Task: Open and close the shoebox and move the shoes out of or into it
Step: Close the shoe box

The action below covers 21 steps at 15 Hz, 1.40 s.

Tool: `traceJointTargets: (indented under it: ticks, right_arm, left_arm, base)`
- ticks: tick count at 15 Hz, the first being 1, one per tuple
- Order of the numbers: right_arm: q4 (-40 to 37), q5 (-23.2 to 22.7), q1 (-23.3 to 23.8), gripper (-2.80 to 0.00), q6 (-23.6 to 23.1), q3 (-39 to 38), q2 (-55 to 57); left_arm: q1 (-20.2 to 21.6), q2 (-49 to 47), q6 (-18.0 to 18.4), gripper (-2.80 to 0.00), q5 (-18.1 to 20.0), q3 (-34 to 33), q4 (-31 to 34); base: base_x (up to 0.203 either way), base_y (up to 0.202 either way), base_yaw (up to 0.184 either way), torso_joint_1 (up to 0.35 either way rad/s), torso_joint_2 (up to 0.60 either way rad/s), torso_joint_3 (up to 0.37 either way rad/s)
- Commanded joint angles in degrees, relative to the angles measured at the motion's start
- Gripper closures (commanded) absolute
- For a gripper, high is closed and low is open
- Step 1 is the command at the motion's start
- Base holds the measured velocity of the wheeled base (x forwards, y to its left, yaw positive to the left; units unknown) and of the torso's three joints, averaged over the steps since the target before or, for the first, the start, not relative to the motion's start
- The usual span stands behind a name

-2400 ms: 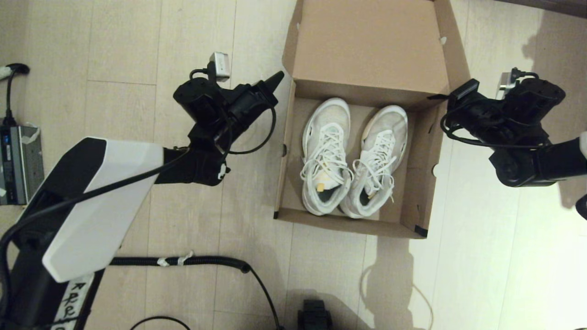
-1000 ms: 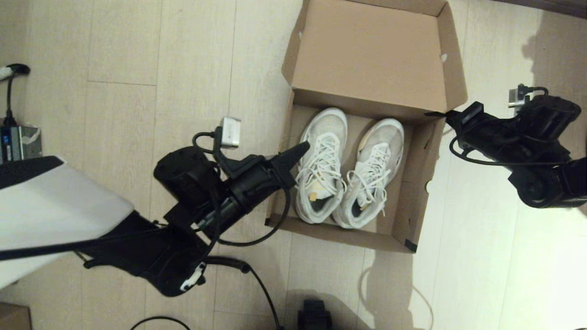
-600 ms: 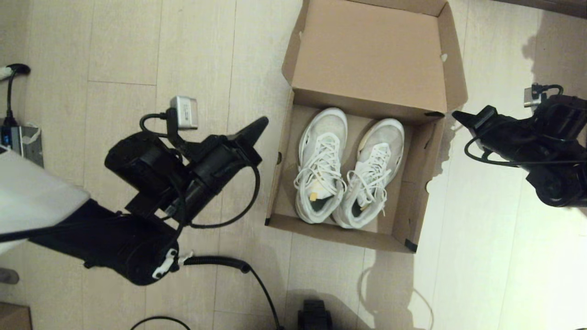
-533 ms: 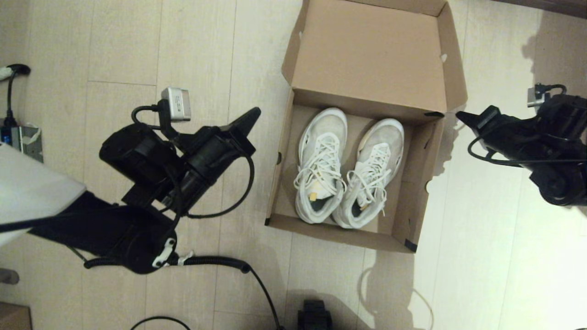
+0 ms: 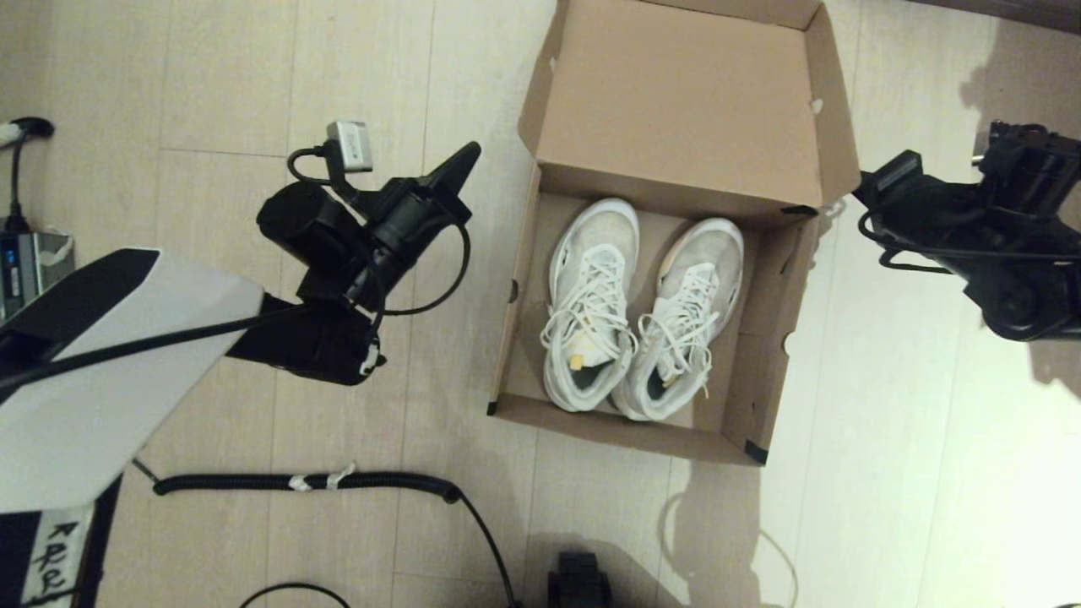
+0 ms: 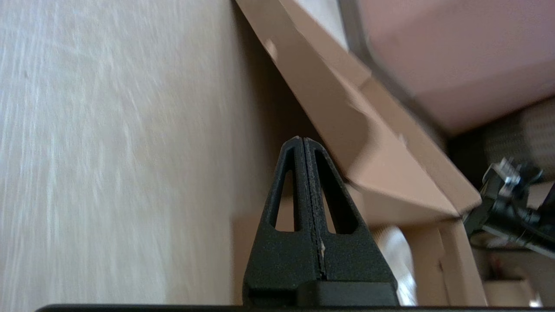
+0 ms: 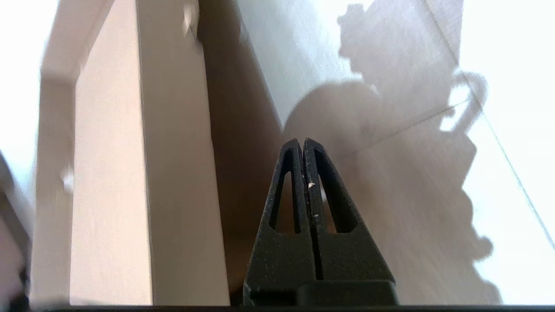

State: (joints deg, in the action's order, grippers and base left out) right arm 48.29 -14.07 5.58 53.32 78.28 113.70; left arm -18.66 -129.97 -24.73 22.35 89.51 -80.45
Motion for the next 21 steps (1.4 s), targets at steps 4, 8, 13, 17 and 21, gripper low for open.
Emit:
traceJointTargets:
  ticks: [4, 8, 13, 17, 21]
  right_arm:
    - [0.6, 0.8, 0.3, 0.00, 0.7, 2.0, 3.7]
    - [0.7, 0.6, -0.8, 0.00, 1.0, 3.9, 5.4]
    - [0.5, 1.1, -3.5, 0.00, 0.6, 5.1, 5.4]
    - [0.1, 1.2, -1.7, 0.00, -0.2, 5.8, 4.9]
    - [0.1, 1.2, -0.5, 0.00, -2.5, 5.1, 4.8]
  left_arm:
    - [1.0, -16.0, -4.6, 0.00, 7.7, 21.7, 0.5]
    - [0.2, -18.9, -5.8, 0.00, 15.7, 21.1, -0.2]
    - [-0.8, -19.6, -5.5, 0.00, 14.6, 19.9, -4.1]
    - [-2.1, -17.3, -4.0, 0.00, 14.5, 9.2, -6.8]
    - [-5.1, -12.0, 2.0, 0.00, 14.8, -4.4, -7.2]
  base:
    - [0.000, 0.000, 0.000, 0.000, 0.00, 0.000]
    - [0.000, 0.000, 0.000, 0.000, 0.00, 0.000]
    - [0.000, 0.000, 0.000, 0.000, 0.00, 0.000]
    - [0.000, 0.000, 0.000, 0.000, 0.00, 0.000]
    - [0.000, 0.000, 0.000, 0.000, 0.00, 0.000]
